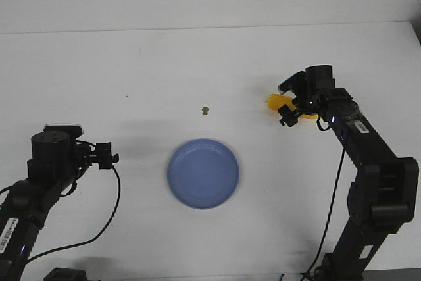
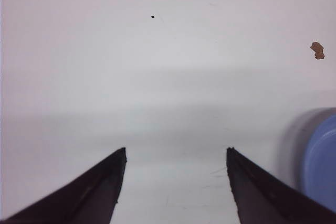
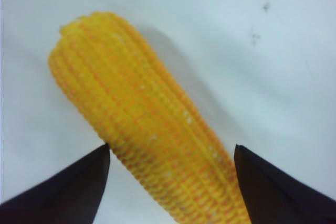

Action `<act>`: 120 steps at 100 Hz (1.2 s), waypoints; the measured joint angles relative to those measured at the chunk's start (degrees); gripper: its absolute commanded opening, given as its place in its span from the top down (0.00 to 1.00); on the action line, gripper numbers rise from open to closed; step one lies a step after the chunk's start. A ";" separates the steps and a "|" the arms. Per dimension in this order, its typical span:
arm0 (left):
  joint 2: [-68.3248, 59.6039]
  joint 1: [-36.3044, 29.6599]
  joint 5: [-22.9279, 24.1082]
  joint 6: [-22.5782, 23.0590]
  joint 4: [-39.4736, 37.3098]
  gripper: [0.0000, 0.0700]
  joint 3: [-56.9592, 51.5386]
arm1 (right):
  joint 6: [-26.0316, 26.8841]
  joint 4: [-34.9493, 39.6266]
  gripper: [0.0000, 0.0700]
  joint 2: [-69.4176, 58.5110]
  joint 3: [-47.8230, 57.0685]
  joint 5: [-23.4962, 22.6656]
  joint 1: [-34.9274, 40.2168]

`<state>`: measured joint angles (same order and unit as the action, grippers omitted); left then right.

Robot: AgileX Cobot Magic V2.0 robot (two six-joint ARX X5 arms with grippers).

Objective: Place corn on plate with both arms
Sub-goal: 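Reach the right gripper to the yellow corn cob and grasp it, then lift the corn cob with the right gripper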

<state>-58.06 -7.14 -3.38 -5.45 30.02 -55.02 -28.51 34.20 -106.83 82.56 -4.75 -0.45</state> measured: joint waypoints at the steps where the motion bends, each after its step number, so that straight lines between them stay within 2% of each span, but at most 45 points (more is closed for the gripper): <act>1: 0.00 0.00 0.00 0.00 0.00 0.44 0.00 | 0.02 -0.02 0.29 -0.02 0.00 -0.09 -0.07; 24: 0.00 0.00 0.00 0.00 0.00 0.44 0.00 | 1.40 -0.26 0.30 -0.85 0.00 -3.02 -2.27; 40: 0.00 0.00 0.00 0.00 0.00 0.44 0.00 | 2.21 0.26 0.43 -0.92 0.00 -5.05 -3.19; 48: 0.00 0.00 0.00 0.00 0.02 0.44 0.00 | 2.43 0.63 0.44 -1.03 0.00 -5.60 -3.19; 53: 0.00 0.00 0.00 0.00 0.00 0.44 0.00 | 2.47 0.85 0.50 -1.16 0.00 -5.64 -3.06; 62: 0.00 0.00 0.00 0.00 0.00 0.44 0.00 | 2.78 1.09 0.78 -1.38 0.00 -5.66 -2.99; 68: 0.00 0.00 0.00 0.00 0.00 0.44 0.00 | 2.82 1.11 0.88 -1.38 0.02 -5.75 -2.97; 87: 0.00 0.00 0.00 0.00 0.00 0.44 0.00 | 3.56 1.79 0.89 -1.38 0.13 -8.02 -2.97; 120: 0.00 0.00 0.00 0.00 0.00 0.44 0.00 | 7.76 5.81 0.89 2.95 0.13 -15.30 -1.55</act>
<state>-58.06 -7.14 -3.38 -5.45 30.02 -55.02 -20.75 40.01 -103.88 82.70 -20.05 -2.00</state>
